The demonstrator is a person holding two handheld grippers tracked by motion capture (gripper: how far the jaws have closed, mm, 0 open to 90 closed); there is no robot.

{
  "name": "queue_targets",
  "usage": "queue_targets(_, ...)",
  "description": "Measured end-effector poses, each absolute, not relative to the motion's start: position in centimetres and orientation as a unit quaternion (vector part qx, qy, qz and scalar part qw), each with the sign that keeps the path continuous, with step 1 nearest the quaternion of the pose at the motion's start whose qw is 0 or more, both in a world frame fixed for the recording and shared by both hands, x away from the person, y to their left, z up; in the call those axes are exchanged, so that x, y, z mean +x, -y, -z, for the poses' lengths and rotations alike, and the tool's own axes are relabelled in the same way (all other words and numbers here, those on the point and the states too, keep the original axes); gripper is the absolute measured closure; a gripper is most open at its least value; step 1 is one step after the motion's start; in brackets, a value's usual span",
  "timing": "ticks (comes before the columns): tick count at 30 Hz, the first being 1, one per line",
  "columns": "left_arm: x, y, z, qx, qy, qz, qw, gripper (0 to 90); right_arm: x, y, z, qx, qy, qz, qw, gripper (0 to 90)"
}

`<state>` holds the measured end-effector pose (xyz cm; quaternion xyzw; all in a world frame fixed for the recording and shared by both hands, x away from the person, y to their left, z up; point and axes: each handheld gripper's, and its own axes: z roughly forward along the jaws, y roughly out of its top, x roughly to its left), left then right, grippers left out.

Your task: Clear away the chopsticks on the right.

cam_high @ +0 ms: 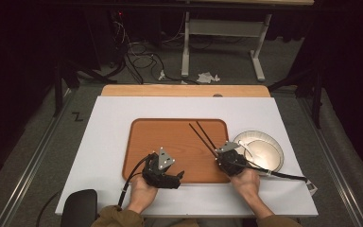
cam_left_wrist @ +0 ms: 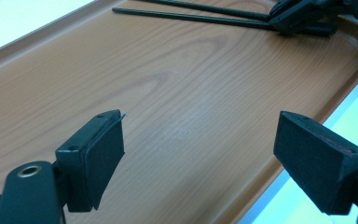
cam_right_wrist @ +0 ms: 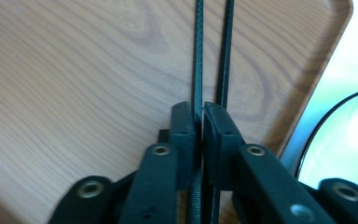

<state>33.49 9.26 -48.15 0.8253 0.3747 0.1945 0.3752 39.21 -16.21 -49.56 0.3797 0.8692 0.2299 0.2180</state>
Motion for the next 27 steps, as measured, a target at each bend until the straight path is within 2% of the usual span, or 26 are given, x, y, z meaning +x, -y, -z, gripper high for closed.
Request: queue_targets(27,32.6,-9.4,47.5,0.820,-0.366,-0.196,0.394,16.4,36.2,19.5,45.4,0.342,-0.863,-0.315,0.196,62.1)
